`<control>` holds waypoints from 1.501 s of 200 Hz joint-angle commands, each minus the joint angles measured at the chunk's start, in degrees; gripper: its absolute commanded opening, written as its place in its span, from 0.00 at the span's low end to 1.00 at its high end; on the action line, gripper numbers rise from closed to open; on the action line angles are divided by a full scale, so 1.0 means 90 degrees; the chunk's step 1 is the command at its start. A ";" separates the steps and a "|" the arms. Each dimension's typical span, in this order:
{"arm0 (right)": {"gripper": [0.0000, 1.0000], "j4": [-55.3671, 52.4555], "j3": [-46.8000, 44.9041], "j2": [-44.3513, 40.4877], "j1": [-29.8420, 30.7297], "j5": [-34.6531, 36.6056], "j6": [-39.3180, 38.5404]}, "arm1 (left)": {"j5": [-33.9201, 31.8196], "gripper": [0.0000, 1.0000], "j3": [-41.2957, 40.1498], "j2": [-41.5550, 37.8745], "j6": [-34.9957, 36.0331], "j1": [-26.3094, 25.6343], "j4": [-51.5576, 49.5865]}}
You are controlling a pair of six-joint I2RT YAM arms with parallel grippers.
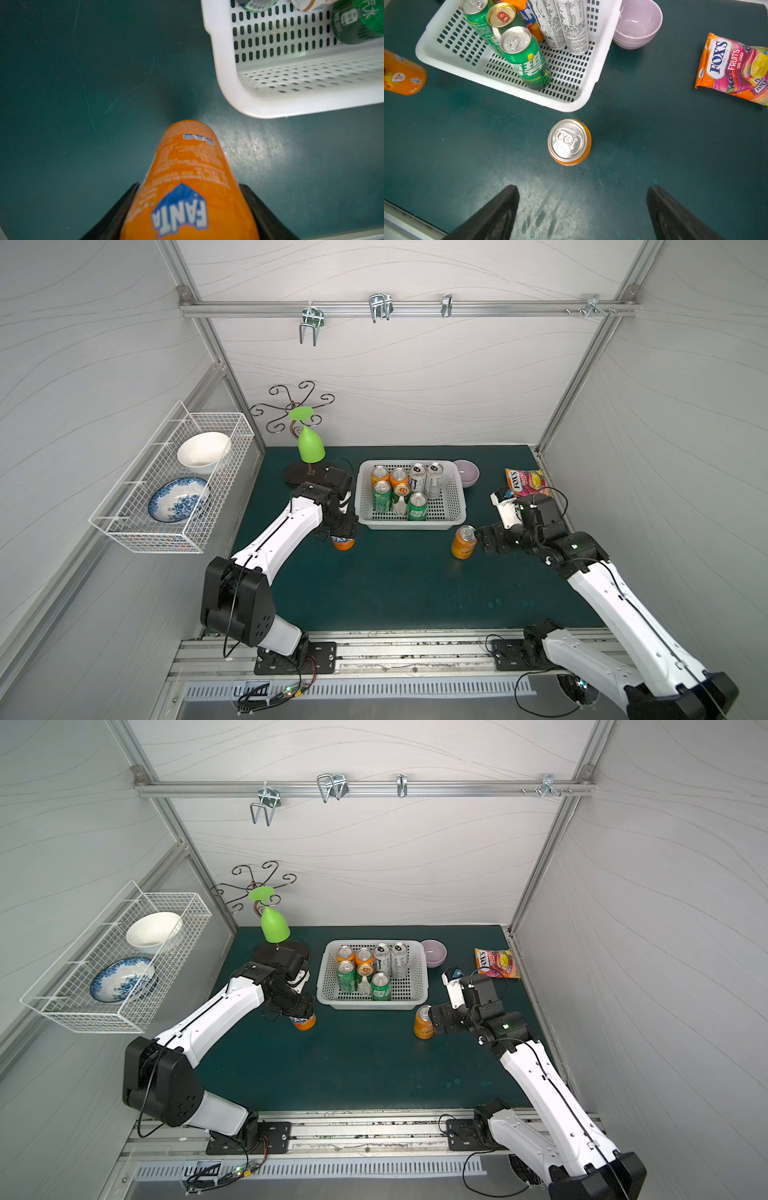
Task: Take out the drinks from the basket
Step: Place the drink at the center of the board.
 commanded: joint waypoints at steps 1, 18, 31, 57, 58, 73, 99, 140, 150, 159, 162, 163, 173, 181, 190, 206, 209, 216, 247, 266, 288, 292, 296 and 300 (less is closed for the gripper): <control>0.99 -0.0016 0.0155 0.0015 -0.0041 -0.0023 -0.0071 | -0.0008 0.62 0.0117 0.0121 -0.0112 0.0041 0.0556; 0.99 -0.0017 0.0158 0.0004 -0.0045 -0.0014 -0.0078 | 0.0044 0.62 0.0062 0.0248 -0.0143 0.0036 0.0627; 0.99 -0.0026 0.0158 0.0011 -0.0048 -0.0015 -0.0078 | 0.0069 0.62 -0.0005 0.0315 -0.0152 0.0041 0.0657; 0.99 -0.0016 0.0155 0.0016 -0.0048 -0.0011 -0.0080 | -0.0025 0.63 -0.0142 0.0426 -0.0156 0.0041 0.0635; 0.99 -0.0016 0.0155 0.0015 -0.0050 -0.0013 -0.0074 | -0.0031 0.63 -0.0148 0.0425 -0.0154 0.0041 0.0635; 0.99 -0.0003 0.0150 0.0032 -0.0051 -0.0010 -0.0086 | -0.0001 0.63 -0.0229 0.0481 -0.0182 0.0041 0.0662; 0.99 0.0006 0.0155 0.0062 -0.0051 -0.0027 -0.0089 | 0.0059 0.63 -0.0328 0.0556 -0.0216 0.0040 0.0771; 0.99 -0.0002 0.0138 0.0050 -0.0051 -0.0024 -0.0086 | 0.0176 0.63 -0.0325 0.0631 -0.0237 0.0040 0.0840; 0.99 -0.0006 0.0130 0.0048 -0.0051 -0.0015 -0.0092 | 0.0175 0.63 -0.0330 0.0648 -0.0243 0.0041 0.0840; 0.99 0.0002 0.0126 0.0045 -0.0051 -0.0009 -0.0103 | 0.0178 0.63 -0.0331 0.0658 -0.0240 0.0035 0.0831; 0.99 -0.0001 0.0126 0.0045 -0.0051 -0.0009 -0.0099 | 0.0173 0.64 -0.0338 0.0659 -0.0242 0.0041 0.0831; 0.99 -0.0004 0.0126 0.0045 -0.0051 -0.0007 -0.0098 | 0.0176 0.64 -0.0339 0.0658 -0.0241 0.0041 0.0831; 0.99 -0.0006 0.0117 0.0035 -0.0051 -0.0004 -0.0100 | 0.0167 0.65 -0.0340 0.0670 -0.0230 0.0033 0.0831; 0.99 0.0003 0.0107 0.0027 -0.0051 0.0000 -0.0099 | 0.0152 0.66 -0.0340 0.0683 -0.0230 0.0038 0.0831; 0.99 0.0005 0.0106 0.0030 -0.0051 0.0004 -0.0098 | 0.0139 0.67 -0.0333 0.0695 -0.0220 0.0036 0.0821; 0.99 0.0011 0.0097 0.0021 -0.0051 -0.0031 -0.0100 | 0.0138 0.68 -0.0331 0.0716 -0.0220 0.0033 0.0820; 0.99 0.0009 0.0097 0.0022 -0.0051 -0.0031 -0.0103 | 0.0122 0.69 -0.0326 0.0730 -0.0220 0.0032 0.0813; 0.99 0.0007 0.0088 0.0015 -0.0051 -0.0028 -0.0099 | 0.0126 0.70 -0.0330 0.0734 -0.0227 0.0038 0.0811; 0.99 -0.0027 0.0067 -0.0023 -0.0061 0.0017 -0.0128 | 0.0159 0.76 -0.0316 0.0731 -0.0186 0.0033 0.0764; 0.99 -0.0079 0.0087 -0.0085 -0.0085 0.0022 -0.0166 | 0.0161 0.77 -0.0280 0.0727 -0.0164 0.0032 0.0705; 0.99 -0.0155 0.0135 -0.0125 -0.0117 -0.0002 -0.0191 | 0.0163 0.80 -0.0272 0.0670 -0.0147 0.0040 0.0675; 0.99 -0.0163 0.0150 -0.0122 -0.0119 -0.0021 -0.0186 | 0.0167 0.81 -0.0259 0.0660 -0.0144 0.0035 0.0661; 0.99 -0.0176 0.0164 -0.0120 -0.0128 -0.0033 -0.0195 | 0.0165 0.81 -0.0255 0.0632 -0.0141 0.0034 0.0650; 0.99 -0.0199 0.0179 -0.0121 -0.0129 -0.0059 -0.0208 | 0.0163 0.82 -0.0253 0.0606 -0.0134 0.0032 0.0641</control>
